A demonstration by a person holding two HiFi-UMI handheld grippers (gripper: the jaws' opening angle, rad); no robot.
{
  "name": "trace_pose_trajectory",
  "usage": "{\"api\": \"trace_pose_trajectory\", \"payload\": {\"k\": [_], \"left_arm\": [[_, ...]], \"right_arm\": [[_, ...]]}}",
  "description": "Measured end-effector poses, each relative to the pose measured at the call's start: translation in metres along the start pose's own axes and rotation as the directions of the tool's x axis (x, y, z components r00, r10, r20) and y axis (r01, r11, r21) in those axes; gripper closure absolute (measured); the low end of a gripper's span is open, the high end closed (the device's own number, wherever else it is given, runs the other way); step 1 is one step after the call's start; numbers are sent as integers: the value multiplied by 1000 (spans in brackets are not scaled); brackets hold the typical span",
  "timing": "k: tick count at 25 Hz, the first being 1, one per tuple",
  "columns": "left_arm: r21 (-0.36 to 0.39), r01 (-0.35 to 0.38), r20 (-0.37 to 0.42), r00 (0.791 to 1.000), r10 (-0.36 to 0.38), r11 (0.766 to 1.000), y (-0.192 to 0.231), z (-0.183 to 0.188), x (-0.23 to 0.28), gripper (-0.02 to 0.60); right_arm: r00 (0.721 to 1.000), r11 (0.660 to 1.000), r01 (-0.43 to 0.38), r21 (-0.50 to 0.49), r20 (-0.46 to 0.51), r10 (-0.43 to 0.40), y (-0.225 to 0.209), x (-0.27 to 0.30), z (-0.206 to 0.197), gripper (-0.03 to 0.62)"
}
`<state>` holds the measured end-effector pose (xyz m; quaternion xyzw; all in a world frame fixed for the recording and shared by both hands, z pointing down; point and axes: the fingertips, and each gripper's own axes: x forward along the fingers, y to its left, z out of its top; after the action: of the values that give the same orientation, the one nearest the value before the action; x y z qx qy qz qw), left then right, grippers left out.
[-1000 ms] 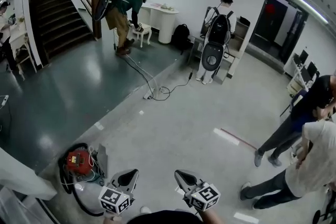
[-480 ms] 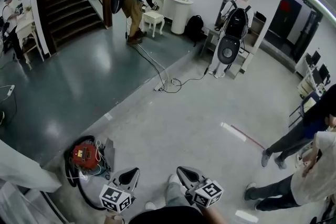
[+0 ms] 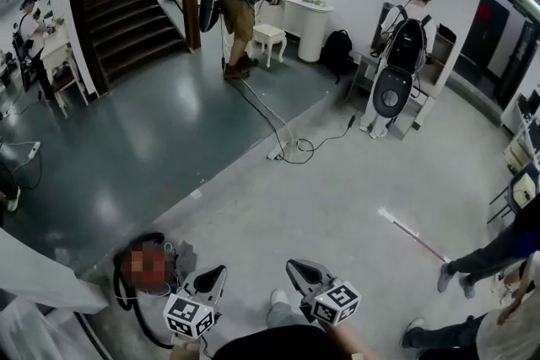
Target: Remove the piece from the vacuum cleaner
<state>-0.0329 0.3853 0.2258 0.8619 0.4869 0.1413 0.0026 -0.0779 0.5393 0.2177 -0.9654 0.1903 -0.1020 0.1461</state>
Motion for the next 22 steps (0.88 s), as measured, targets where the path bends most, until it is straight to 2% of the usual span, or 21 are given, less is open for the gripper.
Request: {"api": "trace_pose_trajectory", "payload": {"k": [7,13,17,22], "left_arm": [[-43,-128,12,992,128,991,32,24,60,565],[-80,-262,3,965,263,962,59,25,80,565],[-116,-349,-3,936,351,930,82,23,64,565],[-164,-442,-8,895,447,882,113,18,23,565]], "right_arm": [[990,992,-130,1,-58,130,-55,59,31,568],[956,961,-276,-13,-109,273,-73,109,38,568],[925,934,-357,8,-140,355,-58,144,36,568],[878,895,-445,7,-195,438,-17,187,31,568]]}}
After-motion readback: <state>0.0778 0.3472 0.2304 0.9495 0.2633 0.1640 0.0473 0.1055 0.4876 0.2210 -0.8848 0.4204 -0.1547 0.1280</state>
